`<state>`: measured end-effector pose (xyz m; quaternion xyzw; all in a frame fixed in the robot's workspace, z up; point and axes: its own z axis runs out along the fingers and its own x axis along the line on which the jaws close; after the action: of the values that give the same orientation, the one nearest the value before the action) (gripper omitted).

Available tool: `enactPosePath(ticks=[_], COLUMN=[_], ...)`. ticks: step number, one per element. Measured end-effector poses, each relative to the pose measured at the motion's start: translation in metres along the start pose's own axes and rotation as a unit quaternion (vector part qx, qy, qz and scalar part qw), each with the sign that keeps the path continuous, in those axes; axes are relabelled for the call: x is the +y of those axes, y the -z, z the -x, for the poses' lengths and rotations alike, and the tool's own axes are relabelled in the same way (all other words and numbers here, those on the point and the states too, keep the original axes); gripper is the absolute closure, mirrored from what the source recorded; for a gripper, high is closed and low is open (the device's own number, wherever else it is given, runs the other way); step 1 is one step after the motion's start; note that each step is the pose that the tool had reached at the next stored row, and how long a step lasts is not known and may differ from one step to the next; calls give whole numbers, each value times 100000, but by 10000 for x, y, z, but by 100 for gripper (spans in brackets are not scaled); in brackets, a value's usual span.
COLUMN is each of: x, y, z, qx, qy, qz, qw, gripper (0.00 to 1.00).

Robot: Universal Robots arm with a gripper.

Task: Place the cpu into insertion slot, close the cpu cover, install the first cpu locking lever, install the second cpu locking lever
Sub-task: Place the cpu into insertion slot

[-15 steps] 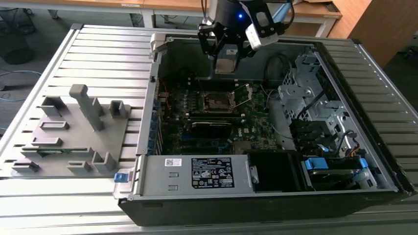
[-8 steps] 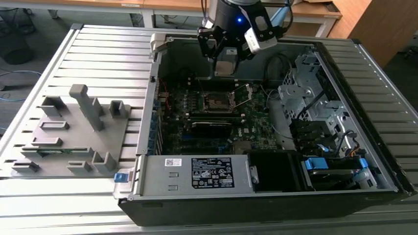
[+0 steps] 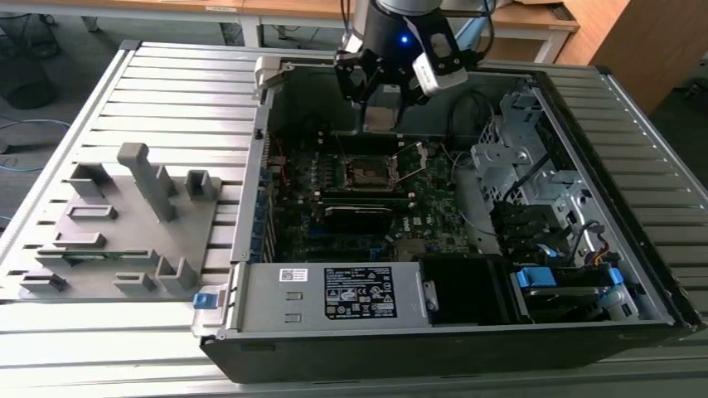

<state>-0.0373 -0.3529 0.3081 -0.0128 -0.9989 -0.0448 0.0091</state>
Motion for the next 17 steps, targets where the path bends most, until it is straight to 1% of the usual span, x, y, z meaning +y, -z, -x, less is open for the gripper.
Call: enactPosePath(ticks=[9, 17], x=[-10, -3], y=[-109, -140], z=[-1, -5], qx=[-2, -3], qy=[1, -9], qz=[0, 3], qw=[100000, 100000], gripper=[46, 46])
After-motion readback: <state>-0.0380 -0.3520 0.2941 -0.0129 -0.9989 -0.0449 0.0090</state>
